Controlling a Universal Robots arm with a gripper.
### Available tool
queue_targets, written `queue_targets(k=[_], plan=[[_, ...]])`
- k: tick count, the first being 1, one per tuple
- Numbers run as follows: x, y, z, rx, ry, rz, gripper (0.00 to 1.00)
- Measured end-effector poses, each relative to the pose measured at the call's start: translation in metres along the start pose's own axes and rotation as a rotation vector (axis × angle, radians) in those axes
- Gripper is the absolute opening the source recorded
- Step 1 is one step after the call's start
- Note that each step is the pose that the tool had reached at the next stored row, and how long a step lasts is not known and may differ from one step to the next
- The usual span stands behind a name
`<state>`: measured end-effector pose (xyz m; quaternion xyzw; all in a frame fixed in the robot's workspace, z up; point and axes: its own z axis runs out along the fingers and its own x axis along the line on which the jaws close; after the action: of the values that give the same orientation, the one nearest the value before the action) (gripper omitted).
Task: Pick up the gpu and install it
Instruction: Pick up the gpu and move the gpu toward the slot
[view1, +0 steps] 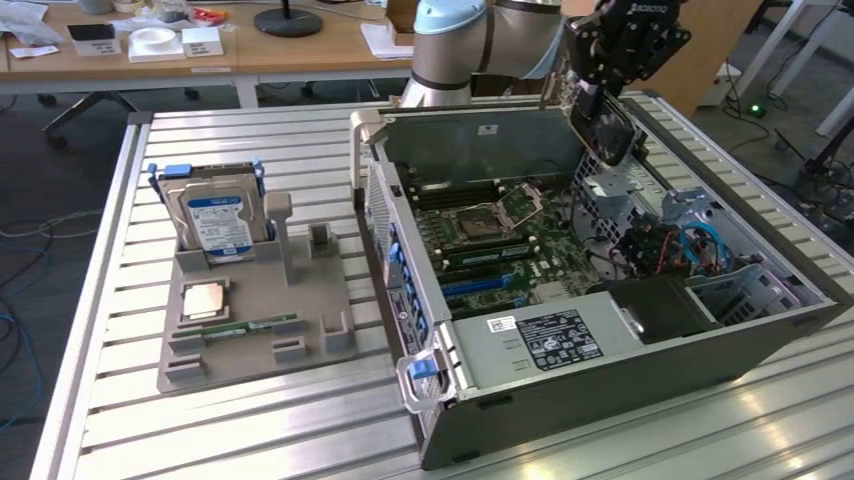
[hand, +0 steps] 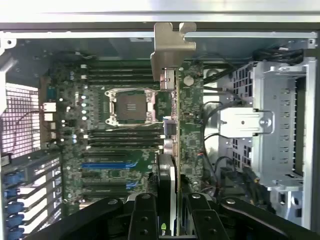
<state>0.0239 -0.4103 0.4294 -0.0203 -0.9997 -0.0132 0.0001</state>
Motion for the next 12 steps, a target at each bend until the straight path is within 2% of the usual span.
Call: queue_targets(k=[1, 7, 12], plan=[[-0.008, 0.0006, 0.0002, -0.0002, -0.0001, 0.000, 0.27], [-0.029, 0.0018, 0.0002, 0.0000, -0.0001, 0.000, 0.27], [-0.031, 0.0019, 0.0002, 0.0000, 0.0000, 0.000, 0.27]])
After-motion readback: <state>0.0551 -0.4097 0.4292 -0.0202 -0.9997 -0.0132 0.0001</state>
